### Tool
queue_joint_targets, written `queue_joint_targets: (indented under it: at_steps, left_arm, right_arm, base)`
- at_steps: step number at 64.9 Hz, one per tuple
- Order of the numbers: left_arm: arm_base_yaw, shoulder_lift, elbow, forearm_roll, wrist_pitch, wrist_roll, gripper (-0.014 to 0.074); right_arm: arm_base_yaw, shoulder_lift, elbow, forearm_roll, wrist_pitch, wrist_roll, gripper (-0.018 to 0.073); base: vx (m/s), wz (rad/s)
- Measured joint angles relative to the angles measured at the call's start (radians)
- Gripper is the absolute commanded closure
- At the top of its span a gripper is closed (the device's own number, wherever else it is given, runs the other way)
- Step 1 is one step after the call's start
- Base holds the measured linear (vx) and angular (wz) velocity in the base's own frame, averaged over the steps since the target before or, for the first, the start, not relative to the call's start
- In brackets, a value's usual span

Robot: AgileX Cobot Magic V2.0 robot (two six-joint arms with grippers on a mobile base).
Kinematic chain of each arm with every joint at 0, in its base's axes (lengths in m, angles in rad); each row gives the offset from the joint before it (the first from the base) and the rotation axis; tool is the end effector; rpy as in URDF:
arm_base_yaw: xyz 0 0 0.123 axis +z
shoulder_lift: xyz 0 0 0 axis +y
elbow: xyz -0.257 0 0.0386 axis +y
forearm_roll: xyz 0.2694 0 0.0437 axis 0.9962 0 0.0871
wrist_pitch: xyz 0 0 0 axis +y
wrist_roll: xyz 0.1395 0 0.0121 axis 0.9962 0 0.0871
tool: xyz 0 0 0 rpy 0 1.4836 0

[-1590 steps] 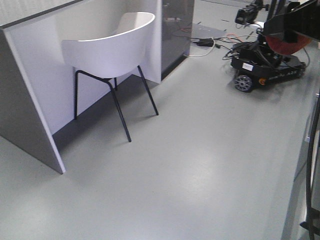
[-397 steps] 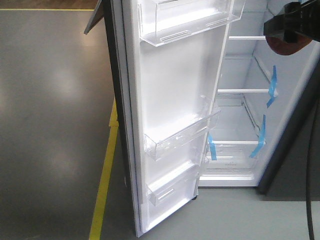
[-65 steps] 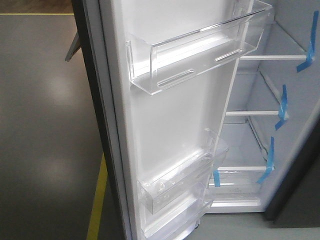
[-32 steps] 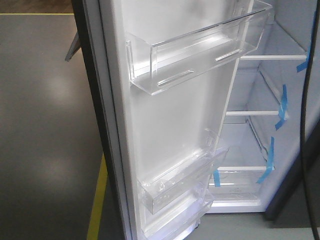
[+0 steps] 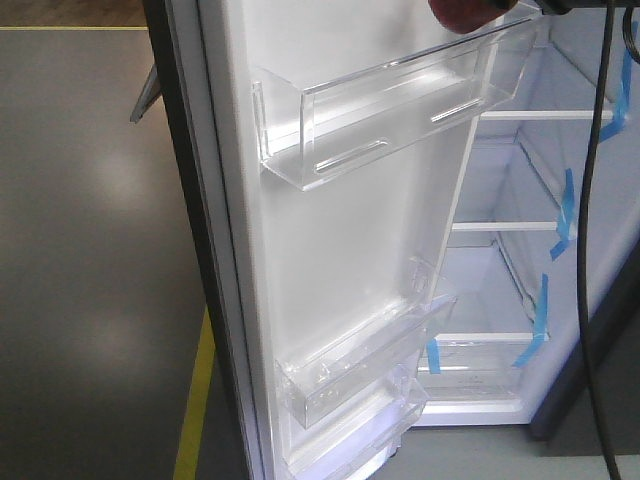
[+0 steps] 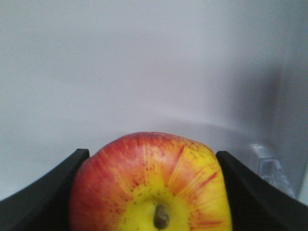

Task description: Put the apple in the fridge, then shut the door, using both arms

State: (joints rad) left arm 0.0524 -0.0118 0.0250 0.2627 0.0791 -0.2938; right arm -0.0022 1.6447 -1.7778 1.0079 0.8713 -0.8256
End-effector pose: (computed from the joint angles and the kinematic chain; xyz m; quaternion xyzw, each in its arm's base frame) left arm 0.1521 0.0109 0.1983 -0.0371 0.7070 0.0145 0.7061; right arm 0.4193 0.0897 0.4194 -0.2090 0.7650 0.2732 0.5445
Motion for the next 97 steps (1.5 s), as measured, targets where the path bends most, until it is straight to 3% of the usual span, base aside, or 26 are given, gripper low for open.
queue_joint_targets:
  at_steps: [11,31,41,54,63,74,82,97]
  left_arm:
    - [0.000,0.000,0.000,0.000,0.000,0.000,0.0602]
    - [0.000,0.000,0.000,0.000,0.000,0.000,0.0602]
    - [0.000,0.000,0.000,0.000,0.000,0.000,0.0602]
    - [0.000,0.000,0.000,0.000,0.000,0.000,0.0602]
    - [0.000,0.000,0.000,-0.028,-0.023,0.000,0.0602]
    - [0.000,0.000,0.000,-0.177,-0.087,0.000,0.0602]
    - [0.000,0.000,0.000,-0.293,-0.109,0.000,0.0602]
    - [0.000,0.000,0.000,-0.337,-0.134,-0.003,0.0602]
  right_arm:
    - [0.000,0.000,-0.001,0.000,-0.006,0.001,-0.0039]
    - [0.000,-0.004,-0.003,0.000,-0.027,0.001,0.0038]
    - [0.000,-0.043,-0.003,-0.002,-0.025,0.001,0.0210]
    - [0.000,-0.156,-0.005,-0.023,-0.021,0.001,0.0577]
    - [0.000,-0.240,-0.006,-0.077,0.024,0.005,0.0564]
    - [0.000,-0.360,0.075,-0.132,0.045,0.027,0.0564]
    - [0.000,-0.479,0.234,-0.175,0.000,0.040,0.0564]
    - [0.000,-0.714,0.608,-0.196,-0.052,0.040,0.0564]
  base:
    - [0.00,0.00]
    - [0.00,0.00]
    - [0.00,0.00]
    - [0.00,0.00]
    - [0.00,0.00]
    - [0.00,0.00]
    - [0.00,0.00]
    - [0.00,0.00]
